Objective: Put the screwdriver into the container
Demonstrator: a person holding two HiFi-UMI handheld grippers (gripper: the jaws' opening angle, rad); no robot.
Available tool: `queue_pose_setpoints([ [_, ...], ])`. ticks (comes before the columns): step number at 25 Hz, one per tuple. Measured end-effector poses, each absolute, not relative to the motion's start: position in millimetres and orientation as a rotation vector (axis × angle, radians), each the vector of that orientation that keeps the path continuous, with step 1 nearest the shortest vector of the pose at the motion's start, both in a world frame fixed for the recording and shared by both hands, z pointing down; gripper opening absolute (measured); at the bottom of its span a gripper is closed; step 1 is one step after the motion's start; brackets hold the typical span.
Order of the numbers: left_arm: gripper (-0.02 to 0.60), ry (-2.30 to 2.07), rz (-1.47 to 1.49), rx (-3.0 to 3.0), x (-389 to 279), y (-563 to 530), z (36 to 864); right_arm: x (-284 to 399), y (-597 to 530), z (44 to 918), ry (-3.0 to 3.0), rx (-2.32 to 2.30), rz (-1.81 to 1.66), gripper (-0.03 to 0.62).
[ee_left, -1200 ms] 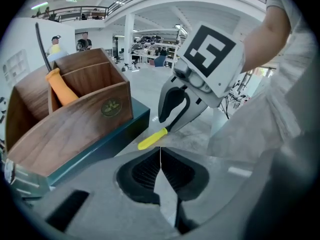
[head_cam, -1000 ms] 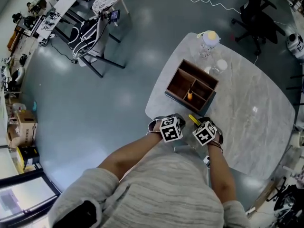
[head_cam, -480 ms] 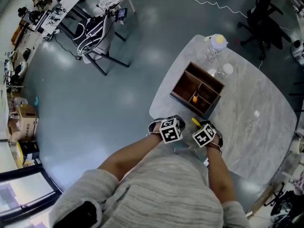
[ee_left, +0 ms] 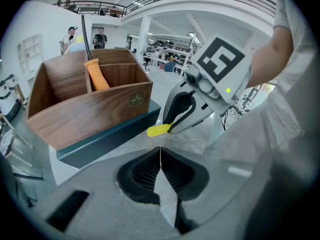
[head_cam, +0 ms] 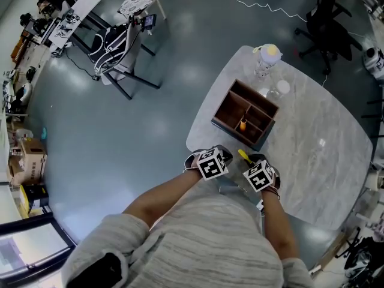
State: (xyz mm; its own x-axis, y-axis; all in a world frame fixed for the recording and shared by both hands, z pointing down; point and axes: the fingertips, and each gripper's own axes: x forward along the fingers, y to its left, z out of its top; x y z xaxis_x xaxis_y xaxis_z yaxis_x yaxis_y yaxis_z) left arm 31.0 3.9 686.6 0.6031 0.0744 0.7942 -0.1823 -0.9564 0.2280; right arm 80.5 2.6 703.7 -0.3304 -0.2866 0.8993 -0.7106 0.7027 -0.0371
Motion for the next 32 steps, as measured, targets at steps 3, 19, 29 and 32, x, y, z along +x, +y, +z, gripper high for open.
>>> queue_pose_setpoints([
  [3, 0.017, -0.115, 1.245, 2.547, 30.8, -2.2, 679.3, 76.6, -5.4, 680.2, -1.969, 0.821, 0.516, 0.064],
  [19, 0.017, -0.200, 0.982, 2.525, 44.1, -38.8, 607.2, 70.6, -75.6, 548.6, -2.318, 1.108, 0.505, 0.064],
  [29, 0.017, -0.199, 0.978, 2.531, 43.4, -45.1, 597.6, 83.6, -113.8, 525.5, -2.491, 1.362, 0.638, 0.064],
  [32, 0.017, -0.193, 0.966, 2.520, 43.9, -44.8, 595.6, 84.6, -118.1, 522.7, -2.498, 1.403, 0.610, 0.064],
])
